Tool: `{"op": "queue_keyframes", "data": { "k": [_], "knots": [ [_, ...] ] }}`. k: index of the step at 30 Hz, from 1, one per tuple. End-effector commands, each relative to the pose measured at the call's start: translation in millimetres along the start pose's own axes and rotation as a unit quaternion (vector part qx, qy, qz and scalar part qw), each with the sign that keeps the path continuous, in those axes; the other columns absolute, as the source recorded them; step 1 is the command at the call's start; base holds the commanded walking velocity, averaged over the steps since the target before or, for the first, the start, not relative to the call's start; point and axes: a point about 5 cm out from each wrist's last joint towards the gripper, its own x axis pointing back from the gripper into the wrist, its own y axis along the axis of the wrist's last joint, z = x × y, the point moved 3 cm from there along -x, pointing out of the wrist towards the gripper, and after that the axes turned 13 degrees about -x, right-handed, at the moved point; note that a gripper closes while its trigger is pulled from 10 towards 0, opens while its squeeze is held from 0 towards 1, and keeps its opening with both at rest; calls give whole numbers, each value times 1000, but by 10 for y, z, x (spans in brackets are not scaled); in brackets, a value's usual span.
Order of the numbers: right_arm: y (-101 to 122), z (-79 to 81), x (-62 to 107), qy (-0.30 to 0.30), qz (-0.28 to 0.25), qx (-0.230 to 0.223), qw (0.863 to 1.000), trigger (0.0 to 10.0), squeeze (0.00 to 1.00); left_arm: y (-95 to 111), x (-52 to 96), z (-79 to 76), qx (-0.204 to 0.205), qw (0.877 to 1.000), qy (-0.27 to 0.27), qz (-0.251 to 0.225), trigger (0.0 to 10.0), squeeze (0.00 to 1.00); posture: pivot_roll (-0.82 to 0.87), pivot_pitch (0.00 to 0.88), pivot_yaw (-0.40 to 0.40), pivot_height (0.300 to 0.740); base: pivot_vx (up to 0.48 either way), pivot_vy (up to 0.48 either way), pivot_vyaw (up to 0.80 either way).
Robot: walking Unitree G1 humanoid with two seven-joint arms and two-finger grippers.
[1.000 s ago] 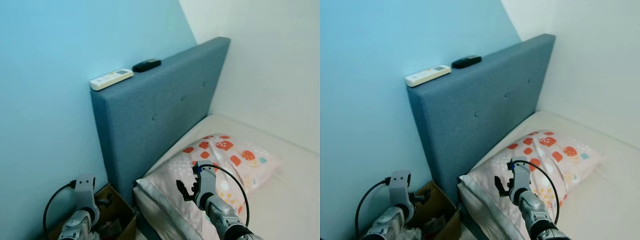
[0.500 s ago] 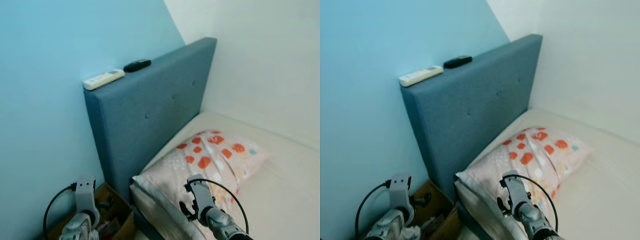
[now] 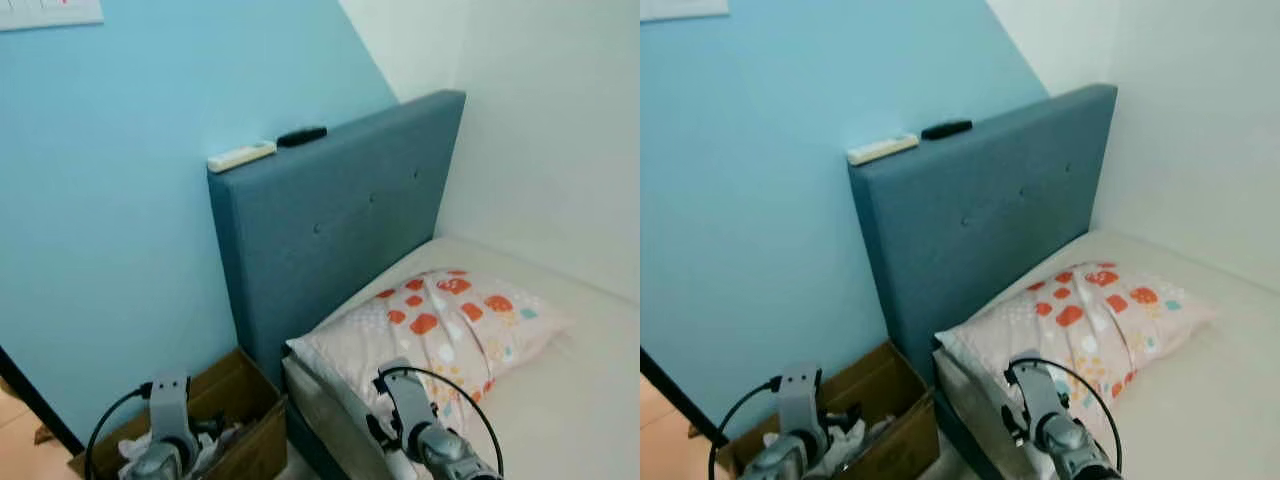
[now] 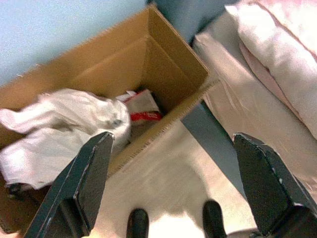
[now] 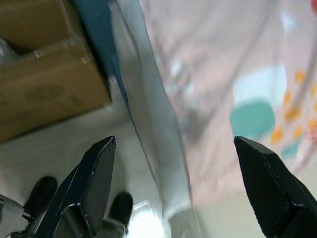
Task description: Clean up the room
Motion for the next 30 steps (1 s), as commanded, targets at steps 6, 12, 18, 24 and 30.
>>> {"op": "queue_keyframes", "data": {
  "k": [6,12,18,24,30],
  "knots": [
    [-87,22,8,-1,15,4,1000,10000,0,65,-16,18,-7,1000,0,-9,10000,0,-17,24,-53,740,-353,0,0],
    [-185,-56,33,-22,36,-1,999,10000,0,76,-13,45,-13,1000,3,-11,10000,0,-15,26,-52,740,0,0,0],
    [-304,-136,68,-41,62,-32,997,10000,0,45,0,69,-8,1000,9,-7,10000,0,-12,24,-55,740,0,0,-601],
    [-324,-175,77,-50,69,-38,996,10000,0,24,10,77,-10,1000,12,-6,10000,0,-10,20,-57,740,0,0,-800],
    [-341,-217,86,-65,78,-35,994,10000,0,0,21,123,-27,999,32,3,10000,0,-11,17,-56,740,0,0,-800]
  ]
}}
